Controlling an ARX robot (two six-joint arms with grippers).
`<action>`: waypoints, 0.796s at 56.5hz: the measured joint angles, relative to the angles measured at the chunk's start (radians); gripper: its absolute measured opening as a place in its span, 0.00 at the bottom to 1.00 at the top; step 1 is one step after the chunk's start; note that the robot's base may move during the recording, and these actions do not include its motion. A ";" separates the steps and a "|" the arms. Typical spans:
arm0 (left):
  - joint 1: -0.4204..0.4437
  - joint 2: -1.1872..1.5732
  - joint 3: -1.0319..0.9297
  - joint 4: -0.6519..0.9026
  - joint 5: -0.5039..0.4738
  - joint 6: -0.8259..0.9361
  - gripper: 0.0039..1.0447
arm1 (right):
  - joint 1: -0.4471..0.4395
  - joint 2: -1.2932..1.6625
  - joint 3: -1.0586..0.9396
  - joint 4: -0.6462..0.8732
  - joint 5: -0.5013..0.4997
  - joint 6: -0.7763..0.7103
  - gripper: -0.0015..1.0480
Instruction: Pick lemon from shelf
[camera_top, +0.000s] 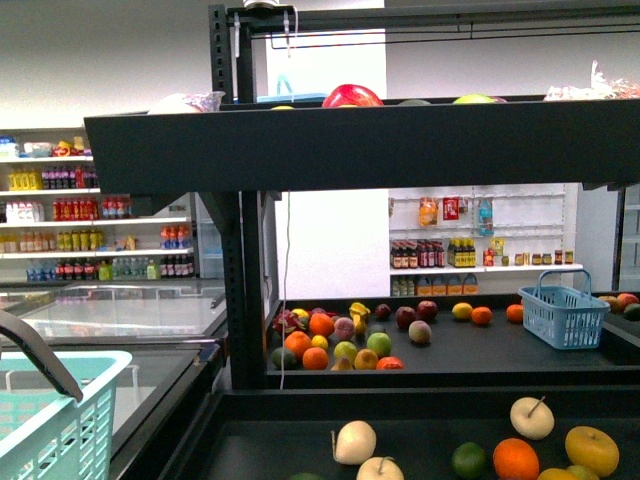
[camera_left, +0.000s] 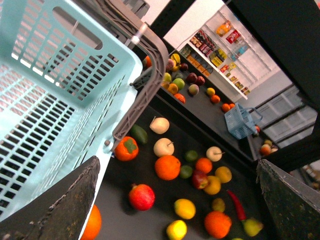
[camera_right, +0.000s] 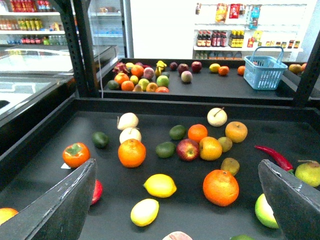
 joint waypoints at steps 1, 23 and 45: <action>0.025 0.031 0.018 -0.012 0.018 -0.027 0.92 | 0.000 0.000 0.000 0.000 0.000 0.000 0.93; 0.177 0.505 0.189 0.317 0.135 -0.385 0.92 | 0.000 0.000 0.000 0.000 0.000 0.000 0.93; 0.152 0.783 0.340 0.498 0.102 -0.591 0.92 | 0.000 0.000 0.000 0.000 0.000 0.000 0.93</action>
